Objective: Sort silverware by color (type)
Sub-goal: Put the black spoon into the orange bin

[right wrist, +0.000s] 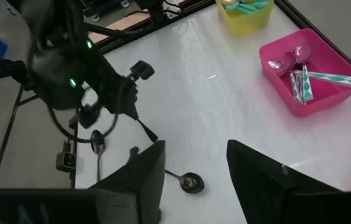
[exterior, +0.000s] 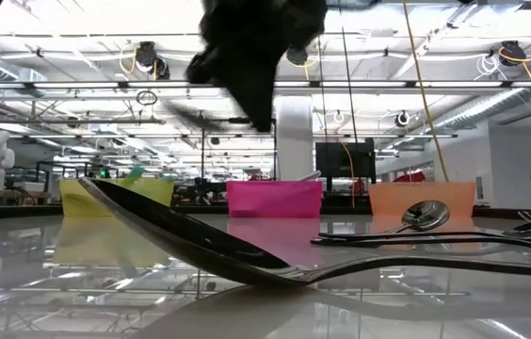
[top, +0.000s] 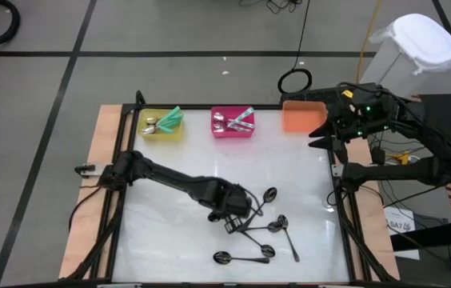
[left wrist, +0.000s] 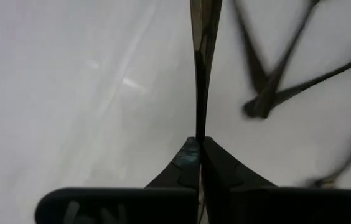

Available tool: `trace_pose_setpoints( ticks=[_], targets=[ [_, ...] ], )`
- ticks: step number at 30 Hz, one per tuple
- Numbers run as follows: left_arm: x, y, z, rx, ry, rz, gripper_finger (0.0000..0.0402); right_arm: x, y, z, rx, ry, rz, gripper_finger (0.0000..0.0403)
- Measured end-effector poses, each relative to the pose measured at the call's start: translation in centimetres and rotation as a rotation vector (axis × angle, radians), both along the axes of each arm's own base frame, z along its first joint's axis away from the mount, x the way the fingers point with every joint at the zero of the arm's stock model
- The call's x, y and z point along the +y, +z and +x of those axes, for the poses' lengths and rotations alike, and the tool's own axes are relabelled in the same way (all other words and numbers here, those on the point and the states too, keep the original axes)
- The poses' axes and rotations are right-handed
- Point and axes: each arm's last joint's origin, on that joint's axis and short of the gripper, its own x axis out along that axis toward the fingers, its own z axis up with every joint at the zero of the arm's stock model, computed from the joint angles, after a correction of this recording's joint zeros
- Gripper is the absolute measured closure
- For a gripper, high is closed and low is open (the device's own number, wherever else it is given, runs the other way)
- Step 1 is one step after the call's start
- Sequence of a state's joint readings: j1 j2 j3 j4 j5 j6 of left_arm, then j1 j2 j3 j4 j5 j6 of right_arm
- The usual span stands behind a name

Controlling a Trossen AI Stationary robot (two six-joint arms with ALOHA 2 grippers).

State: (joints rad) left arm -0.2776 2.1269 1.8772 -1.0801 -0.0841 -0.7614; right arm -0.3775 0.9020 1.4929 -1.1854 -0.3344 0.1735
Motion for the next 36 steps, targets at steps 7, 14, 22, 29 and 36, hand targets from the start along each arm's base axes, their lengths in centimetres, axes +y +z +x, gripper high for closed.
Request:
trace_pose_setpoints(
  ticks=[7,14,22,29,36],
  targets=[
    [2.5,5.6,1.7,-0.169,-0.013,-0.008,0.0401,0.0,-0.9,-0.1,0.022,0.029,-0.026,0.0234],
    [4.8,10.6,2.5,-0.344,-0.061,-0.021,0.0401,0.3,-1.4,-0.8,0.008,0.058,-0.059,0.0234],
    [7.0,13.8,2.6,-0.457,-0.113,0.013,0.0402,0.3,-1.5,-0.6,0.008,0.036,0.006,0.0234],
    [8.1,14.0,2.9,-0.488,-0.155,0.094,0.0401,-0.4,-1.7,1.3,0.038,-0.117,0.215,0.0234],
    [8.6,14.1,3.0,-0.491,-0.146,0.243,0.0401,-1.2,-2.2,3.2,0.075,-0.247,0.397,0.0234]
  ],
)
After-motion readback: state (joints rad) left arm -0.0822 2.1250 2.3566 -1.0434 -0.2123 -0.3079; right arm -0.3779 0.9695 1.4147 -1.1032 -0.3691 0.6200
